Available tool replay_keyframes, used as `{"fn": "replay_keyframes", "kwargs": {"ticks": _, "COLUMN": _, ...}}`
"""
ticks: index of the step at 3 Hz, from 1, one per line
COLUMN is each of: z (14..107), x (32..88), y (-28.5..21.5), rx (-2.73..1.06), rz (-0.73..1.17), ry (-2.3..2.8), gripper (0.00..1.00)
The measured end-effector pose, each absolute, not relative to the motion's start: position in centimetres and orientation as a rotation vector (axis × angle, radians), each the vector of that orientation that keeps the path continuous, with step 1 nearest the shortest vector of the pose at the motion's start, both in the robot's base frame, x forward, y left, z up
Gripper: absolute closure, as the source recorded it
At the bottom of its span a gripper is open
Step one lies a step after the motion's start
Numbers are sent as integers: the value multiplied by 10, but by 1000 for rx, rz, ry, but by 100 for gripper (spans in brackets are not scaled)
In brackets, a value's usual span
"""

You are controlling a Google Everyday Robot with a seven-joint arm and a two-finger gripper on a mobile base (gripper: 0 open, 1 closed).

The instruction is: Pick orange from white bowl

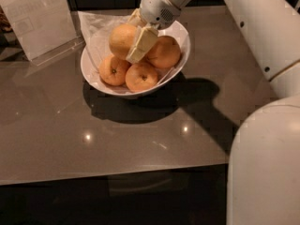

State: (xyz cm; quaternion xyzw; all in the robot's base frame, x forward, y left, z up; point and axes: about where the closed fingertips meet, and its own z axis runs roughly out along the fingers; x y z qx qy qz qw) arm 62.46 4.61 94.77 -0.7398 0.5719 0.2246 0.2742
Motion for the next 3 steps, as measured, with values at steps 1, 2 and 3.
{"fn": "replay_keyframes", "kwargs": {"ticks": 1, "z": 979, "x": 596, "y": 29, "rx": -1933, "rz": 525, "ry": 1488, "gripper": 100}}
{"fn": "replay_keyframes", "kwargs": {"ticks": 2, "z": 1001, "x": 556, "y": 4, "rx": -1860, "rz": 440, "ry": 1509, "gripper": 100}}
{"fn": "replay_keyframes", "kwargs": {"ticks": 3, "z": 1008, "x": 523, "y": -20, "rx": -1793, "rz": 380, "ry": 1542, "gripper": 100}}
